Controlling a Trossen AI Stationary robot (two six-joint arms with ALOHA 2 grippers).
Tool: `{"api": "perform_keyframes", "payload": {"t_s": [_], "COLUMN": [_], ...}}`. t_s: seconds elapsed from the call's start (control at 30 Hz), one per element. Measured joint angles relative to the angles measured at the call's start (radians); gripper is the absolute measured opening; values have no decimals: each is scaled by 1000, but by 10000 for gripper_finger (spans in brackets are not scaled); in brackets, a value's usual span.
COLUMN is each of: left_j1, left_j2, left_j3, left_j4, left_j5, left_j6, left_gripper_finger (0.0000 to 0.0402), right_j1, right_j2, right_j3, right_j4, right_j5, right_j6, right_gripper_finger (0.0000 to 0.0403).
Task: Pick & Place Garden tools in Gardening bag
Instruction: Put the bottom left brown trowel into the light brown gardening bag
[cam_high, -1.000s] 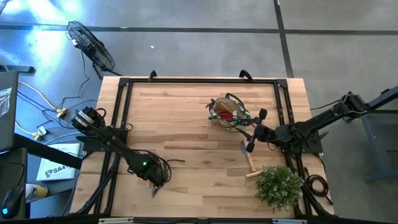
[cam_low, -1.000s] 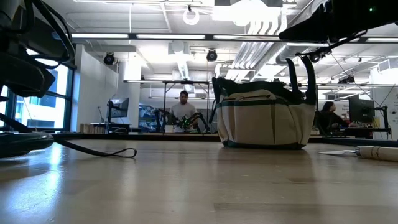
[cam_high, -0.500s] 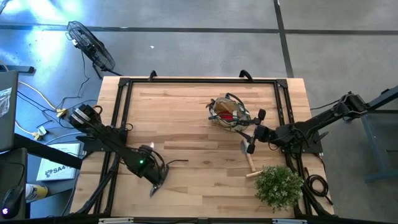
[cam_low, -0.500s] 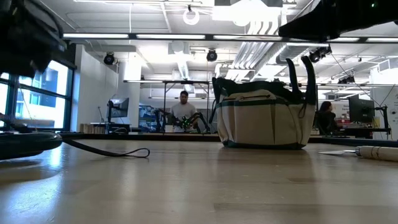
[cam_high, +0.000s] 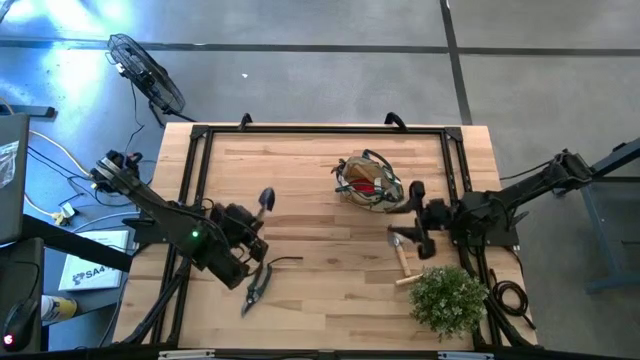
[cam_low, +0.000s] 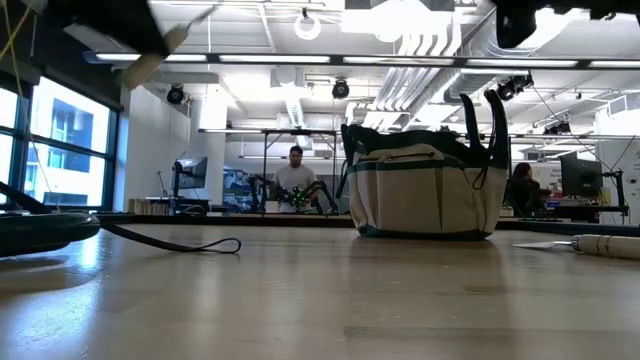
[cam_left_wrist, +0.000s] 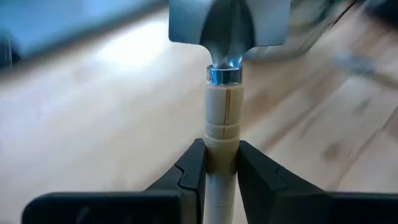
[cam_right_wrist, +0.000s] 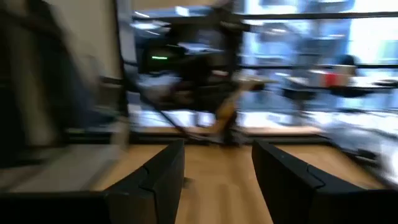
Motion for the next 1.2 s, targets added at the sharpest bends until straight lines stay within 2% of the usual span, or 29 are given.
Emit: {"api": "perform_keyframes", "payload": {"t_s": [0.07,0.2,0.33,0.43,0.53,0.6,0.67,0.73,0.83,0.93,1.0,1.1,1.2], "left_j1": [1,25,77,126,180,220,273,336,430,501,537,566,585], "left_j2": [-22,-51,-59,-59,-59,-59,-59,-59,-41,-32,-11,7,52], "left_j3": [0,1,1,1,1,-11,-20,-29,-47,-91,-117,-166,-186], "left_j4": [64,202,383,570,792,962,1103,1223,1365,1421,1526,1630,1688], "left_j5": [-90,-189,-176,-100,47,165,366,622,915,1086,1210,1309,1335], "left_j6": [134,366,611,821,1076,1249,1403,1496,1526,1528,1534,1521,1518], "left_gripper_finger": [56,56,56,56,56,56,56,56,56,56,56,56,56], "right_j1": [1,0,0,-10,-29,-41,-45,-44,-24,8,22,26,11], "right_j2": [-12,14,101,184,260,303,342,378,400,402,402,402,402], "right_j3": [0,0,0,0,2,28,59,100,155,208,245,291,319], "right_j4": [1,55,234,400,541,552,537,520,468,366,299,220,183], "right_j5": [-67,-49,-24,-18,-3,-7,-33,-54,-56,-24,18,53,60], "right_j6": [30,44,-25,-80,-94,-92,-92,-103,-139,-189,-198,-197,-189], "right_gripper_finger": [179,179,179,179,179,179,179,179,179,179,179,186,202]}}
